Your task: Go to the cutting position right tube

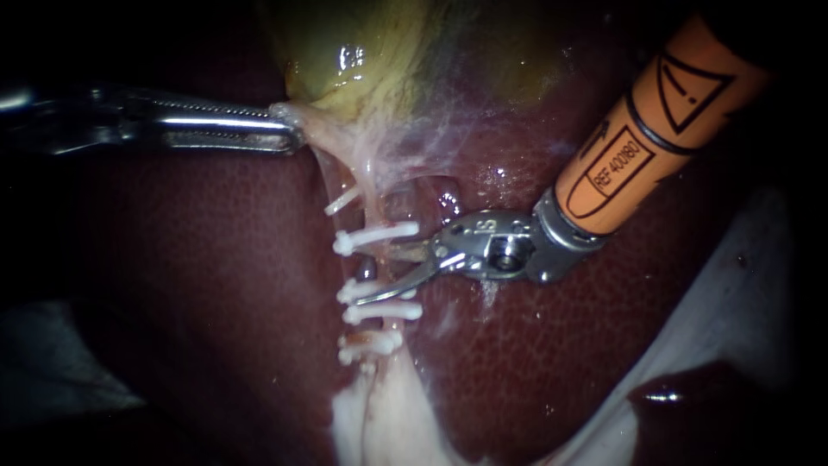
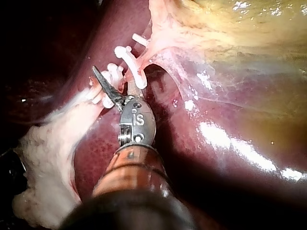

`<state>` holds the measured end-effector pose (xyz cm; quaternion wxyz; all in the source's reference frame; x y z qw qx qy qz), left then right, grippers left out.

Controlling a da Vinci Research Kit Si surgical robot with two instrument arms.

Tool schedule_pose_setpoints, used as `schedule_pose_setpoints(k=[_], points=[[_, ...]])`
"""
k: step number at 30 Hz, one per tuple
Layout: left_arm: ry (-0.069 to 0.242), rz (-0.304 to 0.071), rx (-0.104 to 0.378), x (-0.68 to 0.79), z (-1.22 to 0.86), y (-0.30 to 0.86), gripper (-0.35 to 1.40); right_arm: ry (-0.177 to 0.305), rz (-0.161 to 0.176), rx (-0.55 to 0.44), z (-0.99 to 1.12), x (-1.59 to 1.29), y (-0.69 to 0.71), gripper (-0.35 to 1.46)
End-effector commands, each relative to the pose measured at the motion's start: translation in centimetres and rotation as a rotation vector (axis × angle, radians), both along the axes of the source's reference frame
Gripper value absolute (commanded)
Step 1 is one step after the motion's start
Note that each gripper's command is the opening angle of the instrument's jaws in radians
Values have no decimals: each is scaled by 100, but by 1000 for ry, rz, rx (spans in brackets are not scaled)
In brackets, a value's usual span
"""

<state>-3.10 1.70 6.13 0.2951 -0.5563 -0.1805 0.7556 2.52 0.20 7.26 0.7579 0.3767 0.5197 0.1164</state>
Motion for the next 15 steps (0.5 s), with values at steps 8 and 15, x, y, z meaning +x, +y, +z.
schedule_pose_setpoints(k=[8,15], points=[[1,-1,0,-2,0,0,-35,31,23,7,-2,17,-3,127],[2,-2,0,-3,1,1,-35,37,30,9,-6,31,-5,123]])
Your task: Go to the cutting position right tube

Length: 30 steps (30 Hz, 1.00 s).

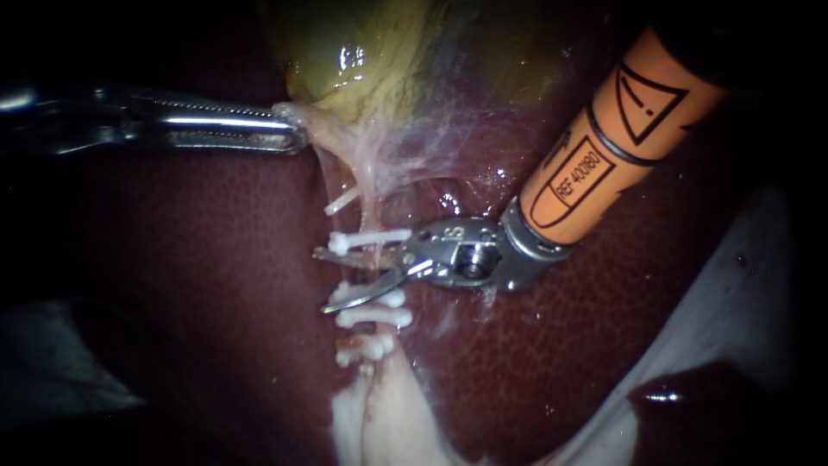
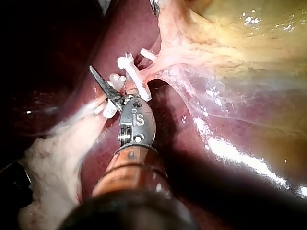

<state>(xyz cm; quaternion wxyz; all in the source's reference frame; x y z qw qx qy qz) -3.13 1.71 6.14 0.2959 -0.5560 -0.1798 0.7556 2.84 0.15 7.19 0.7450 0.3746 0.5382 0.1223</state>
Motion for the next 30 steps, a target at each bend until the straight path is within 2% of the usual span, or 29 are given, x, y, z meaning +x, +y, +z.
schedule_pose_setpoints(k=[1,5,13,21,30], points=[[0,0,0,0,0,0,-35,12,6,2,-1,1,-1,122],[1,-1,0,-1,0,0,-35,27,9,17,0,6,1,118],[1,-1,0,-1,1,0,-35,1,40,35,1,19,3,118],[1,-1,-1,-1,1,-1,-35,6,70,78,-4,22,3,122],[0,0,-1,0,2,-1,-35,36,51,126,-29,23,-6,123]])
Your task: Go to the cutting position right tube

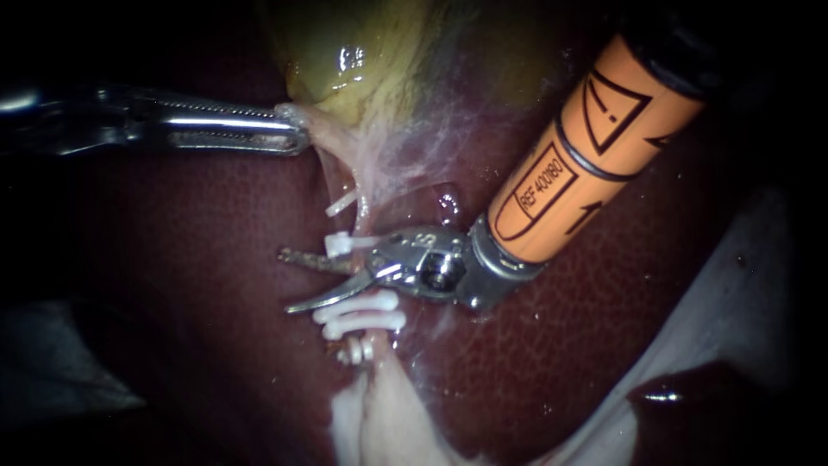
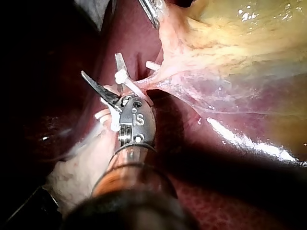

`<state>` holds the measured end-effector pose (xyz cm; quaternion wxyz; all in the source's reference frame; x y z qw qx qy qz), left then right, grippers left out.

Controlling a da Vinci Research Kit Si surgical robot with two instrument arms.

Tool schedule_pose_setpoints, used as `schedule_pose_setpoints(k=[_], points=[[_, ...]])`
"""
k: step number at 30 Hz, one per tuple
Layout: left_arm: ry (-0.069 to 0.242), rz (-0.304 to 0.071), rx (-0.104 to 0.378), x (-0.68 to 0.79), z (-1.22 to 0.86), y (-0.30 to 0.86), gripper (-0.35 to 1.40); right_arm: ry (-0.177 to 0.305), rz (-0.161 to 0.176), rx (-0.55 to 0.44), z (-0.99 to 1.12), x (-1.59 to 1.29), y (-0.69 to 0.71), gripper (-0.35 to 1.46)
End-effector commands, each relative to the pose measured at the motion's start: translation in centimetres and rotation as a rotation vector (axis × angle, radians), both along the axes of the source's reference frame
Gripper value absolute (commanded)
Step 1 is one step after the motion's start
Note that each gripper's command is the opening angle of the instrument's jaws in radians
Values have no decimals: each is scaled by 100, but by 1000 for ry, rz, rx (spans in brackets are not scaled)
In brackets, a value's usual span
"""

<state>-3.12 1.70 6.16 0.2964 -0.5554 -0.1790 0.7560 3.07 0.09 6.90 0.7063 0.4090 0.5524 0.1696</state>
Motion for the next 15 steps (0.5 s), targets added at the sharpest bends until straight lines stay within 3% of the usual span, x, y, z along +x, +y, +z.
schedule_pose_setpoints(k=[1,13,15], points=[[-2,1,0,0,0,0,-35,3,-6,-2,-1,1,-1,123],[-2,2,-1,1,0,0,-35,21,-17,3,-8,1,0,123],[-2,2,0,1,0,1,-35,11,-4,5,-7,1,0,122]])
